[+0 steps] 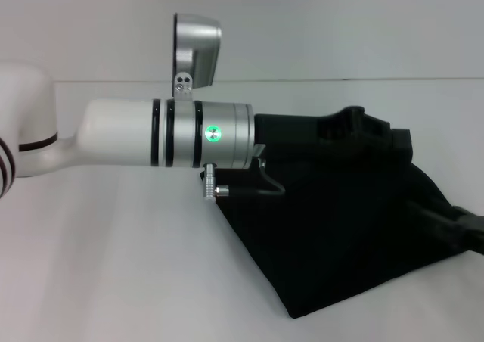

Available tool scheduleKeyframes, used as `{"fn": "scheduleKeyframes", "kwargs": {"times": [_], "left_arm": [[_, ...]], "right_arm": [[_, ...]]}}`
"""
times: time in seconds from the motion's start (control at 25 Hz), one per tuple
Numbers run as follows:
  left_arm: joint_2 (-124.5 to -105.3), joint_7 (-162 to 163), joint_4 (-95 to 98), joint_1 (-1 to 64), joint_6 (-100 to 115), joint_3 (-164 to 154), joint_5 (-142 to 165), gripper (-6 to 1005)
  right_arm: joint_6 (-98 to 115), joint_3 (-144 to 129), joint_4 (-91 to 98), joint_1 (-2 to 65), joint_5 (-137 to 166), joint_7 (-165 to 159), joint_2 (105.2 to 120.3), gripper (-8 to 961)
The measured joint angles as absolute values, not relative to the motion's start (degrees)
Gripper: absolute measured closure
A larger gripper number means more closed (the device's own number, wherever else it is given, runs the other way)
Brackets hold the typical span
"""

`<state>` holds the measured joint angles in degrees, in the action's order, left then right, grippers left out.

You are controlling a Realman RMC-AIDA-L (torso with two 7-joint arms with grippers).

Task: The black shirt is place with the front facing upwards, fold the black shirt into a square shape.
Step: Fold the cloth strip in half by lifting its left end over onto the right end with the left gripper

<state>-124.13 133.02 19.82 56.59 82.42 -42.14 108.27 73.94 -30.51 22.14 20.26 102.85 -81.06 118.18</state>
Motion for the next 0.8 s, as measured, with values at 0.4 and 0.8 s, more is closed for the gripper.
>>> {"fn": "scheduleKeyframes", "kwargs": {"times": [0.4, 0.8], "left_arm": [[-124.02, 133.54, 23.91, 53.71, 82.71, -42.05, 106.43, 950], [-124.15, 132.86, 24.48, 53.93, 82.76, -42.6, 104.71, 950]], "right_arm": [[74.05, -34.28, 22.15, 27.56, 110.57, -80.5, 119.66, 118], [65.19, -34.08, 19.15, 33.84, 105.53, -81.03, 120.06, 118]]}}
